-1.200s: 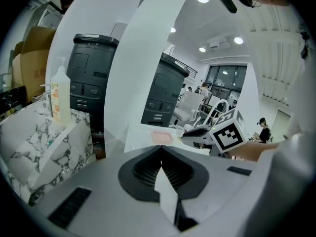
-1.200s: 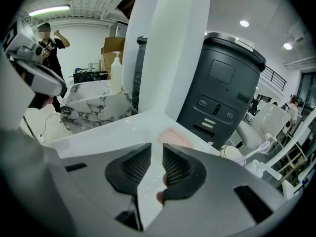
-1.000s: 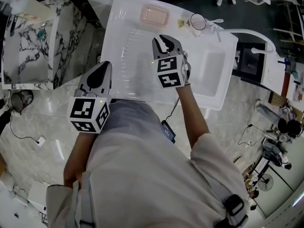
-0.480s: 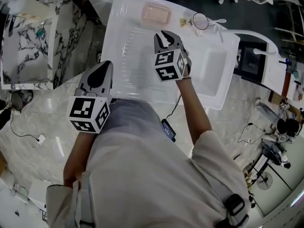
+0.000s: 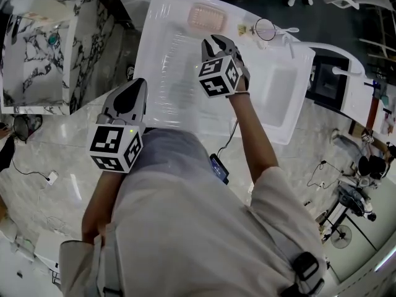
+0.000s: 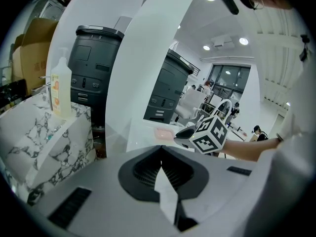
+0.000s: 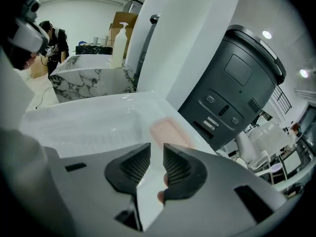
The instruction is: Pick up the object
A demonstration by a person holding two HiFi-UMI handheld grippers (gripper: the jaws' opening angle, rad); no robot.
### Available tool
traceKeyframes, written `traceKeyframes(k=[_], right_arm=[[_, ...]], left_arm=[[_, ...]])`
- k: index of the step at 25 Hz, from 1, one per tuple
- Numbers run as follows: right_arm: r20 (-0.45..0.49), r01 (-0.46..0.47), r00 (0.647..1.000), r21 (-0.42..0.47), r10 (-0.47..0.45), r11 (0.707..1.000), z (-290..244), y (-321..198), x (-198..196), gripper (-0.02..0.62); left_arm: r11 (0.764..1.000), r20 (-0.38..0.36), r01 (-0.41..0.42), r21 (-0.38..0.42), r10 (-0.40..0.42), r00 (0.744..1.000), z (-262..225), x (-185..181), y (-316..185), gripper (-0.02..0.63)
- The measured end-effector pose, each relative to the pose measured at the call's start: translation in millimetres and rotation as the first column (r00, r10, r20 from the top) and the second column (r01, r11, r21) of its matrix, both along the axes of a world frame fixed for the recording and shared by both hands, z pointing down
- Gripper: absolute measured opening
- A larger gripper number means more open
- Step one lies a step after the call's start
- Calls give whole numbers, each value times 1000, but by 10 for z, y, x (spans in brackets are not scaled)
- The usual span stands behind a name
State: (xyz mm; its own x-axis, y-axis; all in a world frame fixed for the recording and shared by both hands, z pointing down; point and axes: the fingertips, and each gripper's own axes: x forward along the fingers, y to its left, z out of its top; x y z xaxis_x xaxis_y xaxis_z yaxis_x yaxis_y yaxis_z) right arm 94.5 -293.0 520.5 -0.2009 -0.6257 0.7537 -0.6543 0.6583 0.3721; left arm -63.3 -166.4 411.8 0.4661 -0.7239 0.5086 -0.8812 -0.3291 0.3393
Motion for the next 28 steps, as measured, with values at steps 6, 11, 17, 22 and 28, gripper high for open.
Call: traceKeyframes(k=[6, 11, 17, 22, 28], right_arm=[[-121, 65, 991, 24, -61, 998, 113, -81, -19, 95], [-197, 108, 975, 21, -102, 994, 234, -163, -50, 128], [-243, 145, 961, 27, -135, 989, 324, -265, -91, 170], [-273, 149, 952, 15, -140, 989, 447, -355, -87, 190], [-312, 156, 938, -6, -150, 988, 597, -435, -64, 196]], left_arm=[[1000, 1, 5, -9, -5, 1000, 24, -43, -6, 3], [1000, 2, 13, -16, -13, 1000, 47, -105, -29, 3], [999, 3, 21, -25, -21, 1000, 71, -155, -31, 3], [999, 1, 23, -31, -23, 1000, 93, -185, -36, 3], [999, -9, 20, -39, -20, 1000, 112, -216, -53, 3]])
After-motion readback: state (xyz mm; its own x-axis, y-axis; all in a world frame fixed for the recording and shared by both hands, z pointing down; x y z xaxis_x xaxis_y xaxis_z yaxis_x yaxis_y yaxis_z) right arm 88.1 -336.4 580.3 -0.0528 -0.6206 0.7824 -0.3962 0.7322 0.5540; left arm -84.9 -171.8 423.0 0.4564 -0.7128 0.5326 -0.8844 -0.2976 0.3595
